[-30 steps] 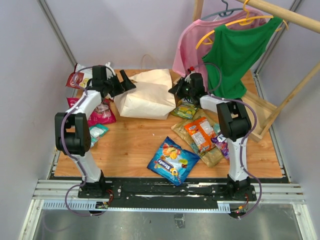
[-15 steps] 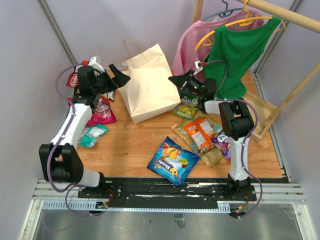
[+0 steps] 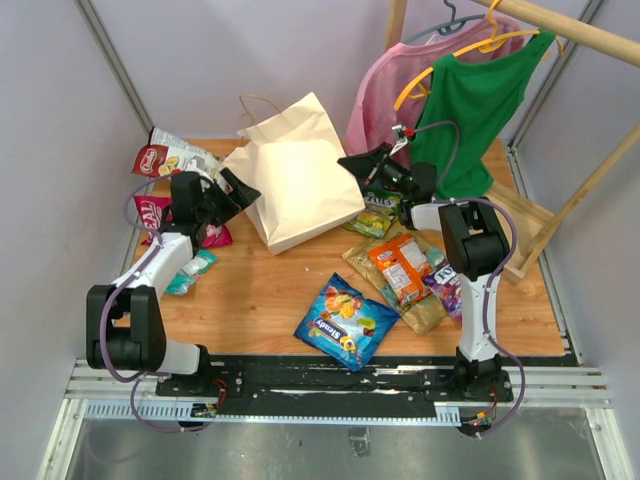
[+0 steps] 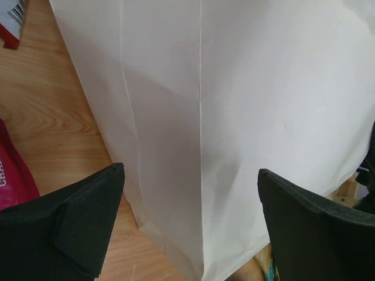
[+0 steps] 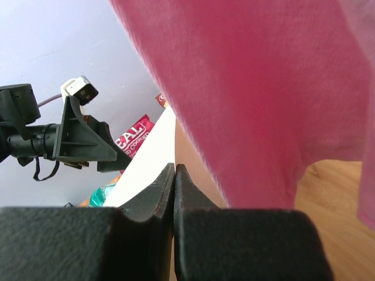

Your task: Take the snacks out of the paper bag

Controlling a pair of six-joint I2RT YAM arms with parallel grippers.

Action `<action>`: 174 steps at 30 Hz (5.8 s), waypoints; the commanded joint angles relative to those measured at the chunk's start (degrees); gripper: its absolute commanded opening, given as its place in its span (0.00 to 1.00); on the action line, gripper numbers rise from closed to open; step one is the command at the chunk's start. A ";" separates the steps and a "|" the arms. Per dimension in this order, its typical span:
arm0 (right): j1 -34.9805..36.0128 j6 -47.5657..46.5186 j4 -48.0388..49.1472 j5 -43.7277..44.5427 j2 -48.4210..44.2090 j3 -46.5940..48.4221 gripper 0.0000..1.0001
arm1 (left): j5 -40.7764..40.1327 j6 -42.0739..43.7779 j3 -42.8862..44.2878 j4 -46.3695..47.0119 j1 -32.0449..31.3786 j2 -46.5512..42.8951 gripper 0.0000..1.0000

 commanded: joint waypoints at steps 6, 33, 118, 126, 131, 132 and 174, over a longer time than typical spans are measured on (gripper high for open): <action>-0.06 -1.48 4.47 -1.55 -3.49 -1.21 0.01 | 1.58 -7.48 -3.50 15.19 -0.13 3.47 0.98; -0.10 0.29 6.20 -1.63 -1.38 -0.12 0.01 | -4.35 -7.70 -3.66 20.70 -3.97 7.79 0.35; -6.01 10.38 8.05 -32.04 -1.24 15.39 0.01 | 27.66 14.27 -1.62 21.97 7.17 -1.68 0.98; -6.62 27.49 8.01 -35.80 2.88 25.63 0.01 | 40.26 12.78 -5.36 40.47 11.11 0.41 1.00; -7.41 31.33 7.96 -37.53 2.22 26.63 0.01 | 47.35 10.44 -5.04 48.44 15.69 2.74 1.00; -7.74 32.09 7.96 -37.57 2.01 26.95 0.01 | 49.11 9.52 -5.07 50.06 16.79 3.32 1.00; -7.48 48.37 7.96 -36.70 5.24 47.05 0.01 | 47.53 16.71 2.50 61.17 17.07 10.91 0.92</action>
